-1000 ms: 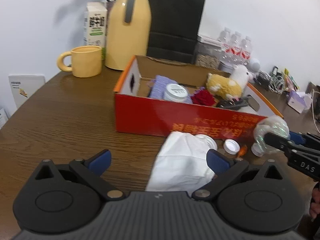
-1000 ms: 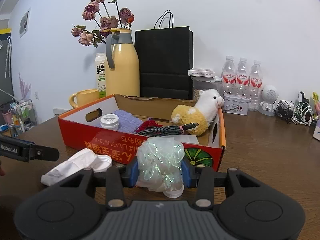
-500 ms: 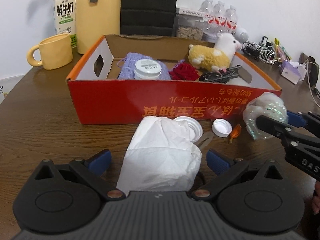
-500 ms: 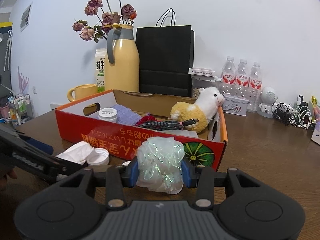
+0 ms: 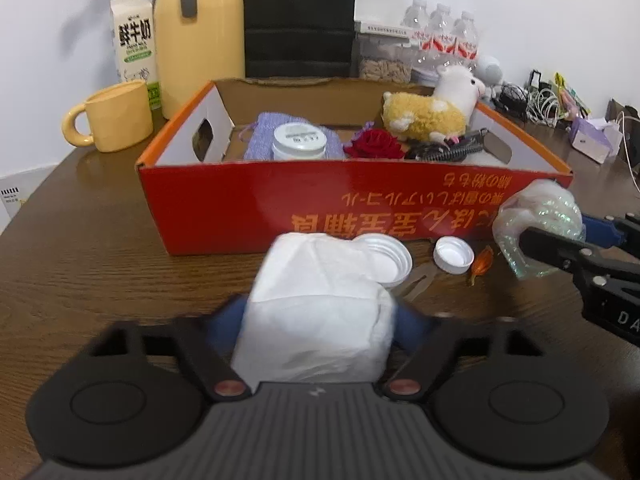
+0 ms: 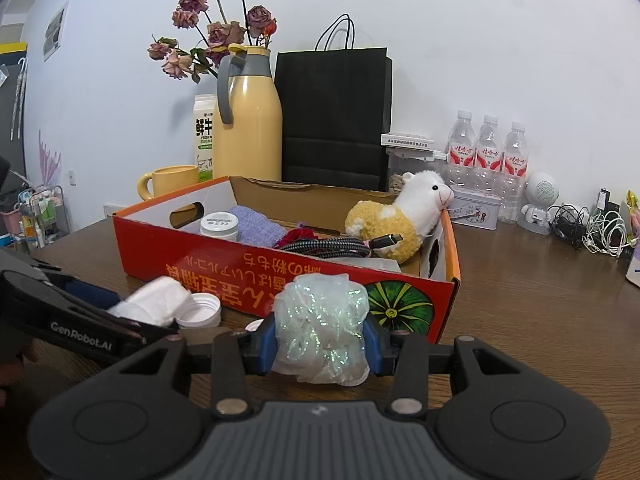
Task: Organize objects
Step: 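Carry the tissue and plastic bag into the cardboard box and open both tools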
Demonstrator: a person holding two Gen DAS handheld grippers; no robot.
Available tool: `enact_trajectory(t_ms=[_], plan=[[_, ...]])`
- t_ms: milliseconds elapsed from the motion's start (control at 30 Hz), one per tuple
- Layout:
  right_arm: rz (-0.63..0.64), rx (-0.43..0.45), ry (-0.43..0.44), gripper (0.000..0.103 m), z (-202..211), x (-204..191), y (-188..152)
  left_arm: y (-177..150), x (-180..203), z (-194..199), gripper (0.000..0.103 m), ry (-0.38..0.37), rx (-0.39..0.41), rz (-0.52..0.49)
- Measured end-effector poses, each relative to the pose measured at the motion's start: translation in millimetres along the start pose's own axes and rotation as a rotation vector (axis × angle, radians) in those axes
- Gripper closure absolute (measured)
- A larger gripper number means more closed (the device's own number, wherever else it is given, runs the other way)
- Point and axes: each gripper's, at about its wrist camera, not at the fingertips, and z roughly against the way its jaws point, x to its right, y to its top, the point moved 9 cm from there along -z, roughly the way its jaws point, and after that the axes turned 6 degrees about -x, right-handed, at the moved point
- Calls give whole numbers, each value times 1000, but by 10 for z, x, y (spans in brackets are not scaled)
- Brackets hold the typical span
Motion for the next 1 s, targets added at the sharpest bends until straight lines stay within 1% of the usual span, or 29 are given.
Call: enact_trajectory(t_ms=[67, 367, 533, 700, 800, 1000], plan=[[1, 2, -3, 62, -3, 1, 2, -4, 1, 28, 33, -16, 7, 13], [13, 17, -11, 62, 34, -26, -1, 55, -37, 195, 34, -19, 59, 29], [20, 68, -14, 62, 155, -39, 114, 187, -29, 367, 34, -25, 113, 23], [28, 122, -10, 62, 209, -68, 348, 472, -6, 526, 34, -41, 189, 28], [41, 158, -13, 62, 187, -103, 542, 701, 9, 600, 34, -42, 250, 32], [36, 195, -25, 62, -28, -133, 909, 1167, 15, 578, 34, -41, 329, 62]])
